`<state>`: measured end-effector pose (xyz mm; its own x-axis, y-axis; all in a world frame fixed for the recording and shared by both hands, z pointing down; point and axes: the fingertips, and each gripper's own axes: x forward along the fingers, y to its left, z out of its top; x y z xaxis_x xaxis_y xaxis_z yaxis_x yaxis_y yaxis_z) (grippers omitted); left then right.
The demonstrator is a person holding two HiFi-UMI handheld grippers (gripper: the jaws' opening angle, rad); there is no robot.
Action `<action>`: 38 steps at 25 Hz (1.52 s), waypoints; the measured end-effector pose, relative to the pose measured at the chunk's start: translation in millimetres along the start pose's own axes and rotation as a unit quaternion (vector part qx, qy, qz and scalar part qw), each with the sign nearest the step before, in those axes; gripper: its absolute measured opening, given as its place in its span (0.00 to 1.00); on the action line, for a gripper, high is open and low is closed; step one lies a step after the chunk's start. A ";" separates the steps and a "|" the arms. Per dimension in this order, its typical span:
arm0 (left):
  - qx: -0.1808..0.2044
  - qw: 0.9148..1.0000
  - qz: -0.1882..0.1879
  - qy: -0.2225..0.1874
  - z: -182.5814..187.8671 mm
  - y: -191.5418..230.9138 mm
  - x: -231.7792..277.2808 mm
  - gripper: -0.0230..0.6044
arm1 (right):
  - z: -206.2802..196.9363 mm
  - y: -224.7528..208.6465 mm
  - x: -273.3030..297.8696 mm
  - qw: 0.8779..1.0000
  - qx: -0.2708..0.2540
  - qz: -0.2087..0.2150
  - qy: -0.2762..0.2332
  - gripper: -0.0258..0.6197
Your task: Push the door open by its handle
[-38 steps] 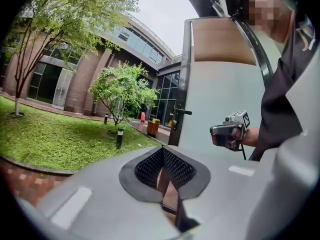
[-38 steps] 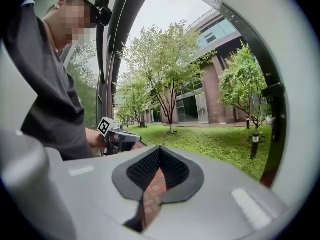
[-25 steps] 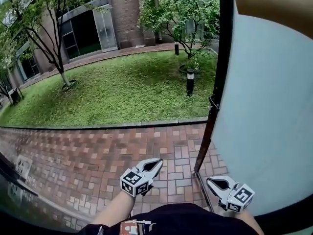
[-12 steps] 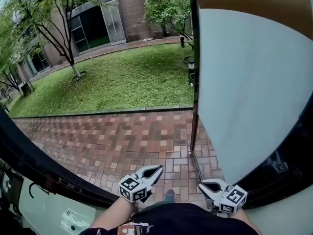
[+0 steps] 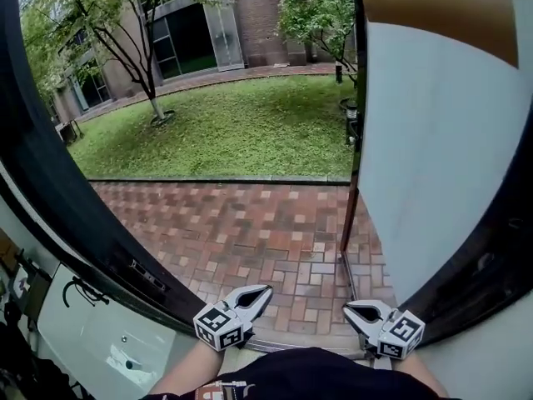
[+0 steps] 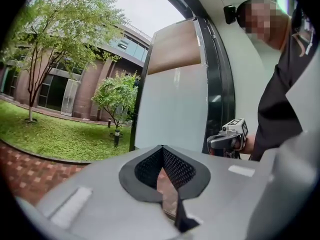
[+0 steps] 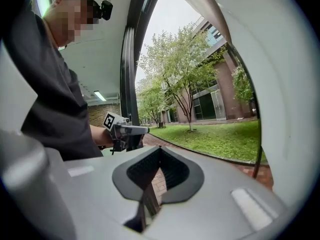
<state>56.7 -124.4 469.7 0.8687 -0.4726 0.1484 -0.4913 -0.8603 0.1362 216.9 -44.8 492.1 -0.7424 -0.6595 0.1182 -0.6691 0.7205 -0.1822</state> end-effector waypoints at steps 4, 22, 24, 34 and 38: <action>0.001 1.000 0.003 -0.015 -5.1 7.2 -40.9 0.04 | -1.0 16.4 8.4 1.000 -0.009 -0.021 -0.001 0.04; 0.000 0.999 -0.038 0.002 -56.2 -1.6 -209.9 0.04 | -22.8 154.5 32.4 0.990 0.030 -0.137 -0.020 0.04; 0.004 0.999 -0.034 -0.009 -52.9 -13.9 -206.8 0.04 | -24.1 156.4 16.0 0.990 0.027 -0.136 -0.018 0.04; -0.017 0.999 -0.031 -0.018 -62.4 -94.4 -160.3 0.04 | -53.8 138.5 -88.1 0.986 0.031 -0.162 0.019 0.04; 0.001 0.999 -0.045 -0.020 -52.0 -113.8 -156.7 0.04 | -49.3 143.0 -101.9 0.986 0.028 -0.166 0.015 0.04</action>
<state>-26.8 57.6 481.9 0.9110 -0.4009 0.0971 -0.4115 -0.8998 0.1454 195.2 136.0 502.2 -0.4834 -0.8502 0.2084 -0.8734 0.4521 -0.1813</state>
